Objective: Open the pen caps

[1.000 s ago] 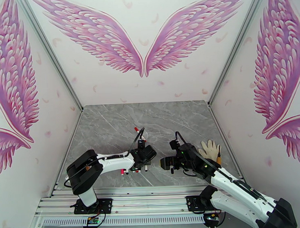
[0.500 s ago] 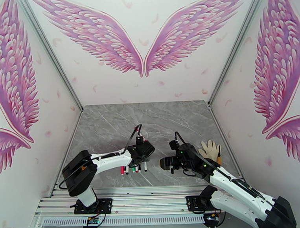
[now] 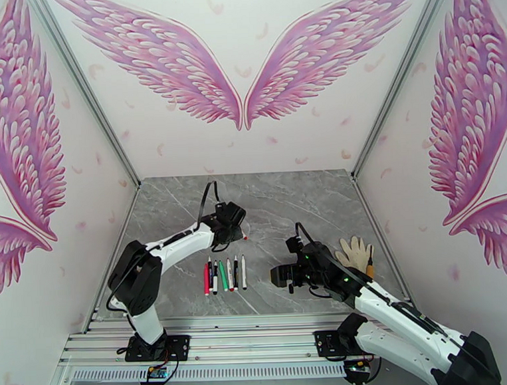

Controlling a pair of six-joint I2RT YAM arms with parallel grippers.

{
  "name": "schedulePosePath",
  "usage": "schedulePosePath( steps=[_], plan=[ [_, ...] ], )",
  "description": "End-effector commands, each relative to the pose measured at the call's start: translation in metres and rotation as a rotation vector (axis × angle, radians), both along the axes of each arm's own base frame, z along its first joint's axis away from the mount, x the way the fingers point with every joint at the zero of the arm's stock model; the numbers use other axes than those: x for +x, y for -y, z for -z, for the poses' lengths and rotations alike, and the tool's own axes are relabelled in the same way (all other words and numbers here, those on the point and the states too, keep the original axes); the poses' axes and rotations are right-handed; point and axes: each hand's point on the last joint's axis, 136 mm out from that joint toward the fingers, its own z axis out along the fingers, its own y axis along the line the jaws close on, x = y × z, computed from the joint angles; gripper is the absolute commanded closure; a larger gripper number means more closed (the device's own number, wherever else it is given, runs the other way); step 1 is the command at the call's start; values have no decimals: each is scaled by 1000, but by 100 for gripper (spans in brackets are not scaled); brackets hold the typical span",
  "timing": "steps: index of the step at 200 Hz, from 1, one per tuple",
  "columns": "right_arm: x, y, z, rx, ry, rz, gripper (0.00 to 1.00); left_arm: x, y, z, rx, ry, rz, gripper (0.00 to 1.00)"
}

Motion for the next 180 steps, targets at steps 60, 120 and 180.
schedulePosePath(
  steps=[60, 120, 180],
  plan=[
    [-6, 10, 14, -44, -25, 18, 1, 30, 6, 29, 123, -100, -128, 54],
    [-9, 15, 18, -59, -26, 26, 1, 48, 12, 48, 177, -116, -138, 54],
    [-11, 15, 24, -63, -40, 25, 1, 56, 10, 66, 190, -134, -147, 55]
  ],
)
